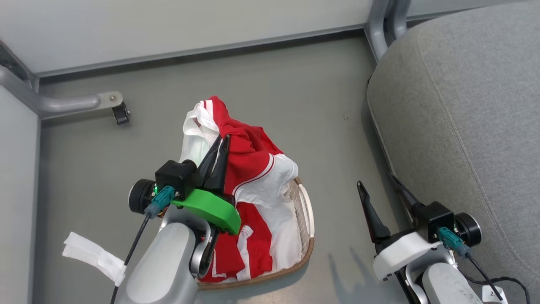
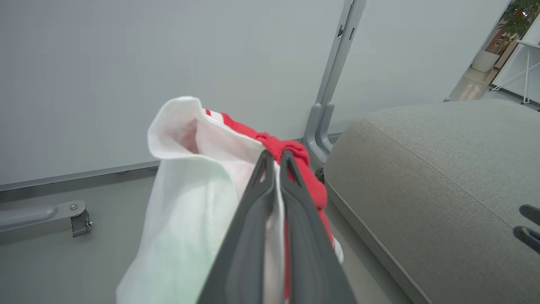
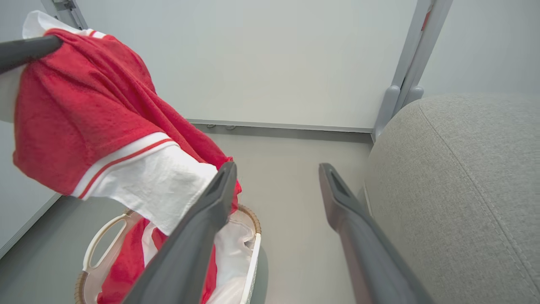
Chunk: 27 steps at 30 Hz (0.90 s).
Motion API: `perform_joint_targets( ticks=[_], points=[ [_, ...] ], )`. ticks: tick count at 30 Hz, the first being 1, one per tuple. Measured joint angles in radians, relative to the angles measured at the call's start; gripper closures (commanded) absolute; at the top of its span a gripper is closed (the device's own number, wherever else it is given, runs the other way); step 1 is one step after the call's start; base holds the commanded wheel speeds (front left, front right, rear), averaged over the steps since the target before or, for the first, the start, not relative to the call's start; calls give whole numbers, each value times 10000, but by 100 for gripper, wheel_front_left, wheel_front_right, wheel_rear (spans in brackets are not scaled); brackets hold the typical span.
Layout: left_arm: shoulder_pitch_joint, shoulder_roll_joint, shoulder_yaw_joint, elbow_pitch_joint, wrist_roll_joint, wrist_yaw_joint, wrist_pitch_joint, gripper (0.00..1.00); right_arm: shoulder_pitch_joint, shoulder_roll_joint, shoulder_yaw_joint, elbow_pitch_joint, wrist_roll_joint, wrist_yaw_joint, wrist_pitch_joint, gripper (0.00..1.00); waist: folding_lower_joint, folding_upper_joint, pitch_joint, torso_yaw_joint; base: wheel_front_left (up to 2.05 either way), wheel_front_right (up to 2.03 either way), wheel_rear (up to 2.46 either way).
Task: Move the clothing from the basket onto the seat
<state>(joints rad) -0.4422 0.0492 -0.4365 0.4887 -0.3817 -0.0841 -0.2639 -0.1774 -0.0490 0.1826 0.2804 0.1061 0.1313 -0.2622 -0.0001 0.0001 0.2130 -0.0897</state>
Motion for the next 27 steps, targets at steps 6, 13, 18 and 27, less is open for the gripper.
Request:
perform_joint_targets(
  ticks=[6,13,18,27],
  points=[
    [274,4,165,-671,13,-42,0,100,530,-2,65,-54,-125,0,2,0,0,0,-773,176,0,0,0],
    [307,2,234,-1266,-10,-117,0,100,942,0,132,12,-140,0,2,0,0,0,-1501,292,0,0,0],
    [208,2,267,-1593,-10,-127,0,100,1081,-2,159,56,-140,0,2,0,0,0,-1807,322,0,0,0],
    [193,2,127,-1804,-33,-111,0,100,1113,-10,652,207,90,0,2,0,0,0,-1851,380,0,0,0]
  ],
)
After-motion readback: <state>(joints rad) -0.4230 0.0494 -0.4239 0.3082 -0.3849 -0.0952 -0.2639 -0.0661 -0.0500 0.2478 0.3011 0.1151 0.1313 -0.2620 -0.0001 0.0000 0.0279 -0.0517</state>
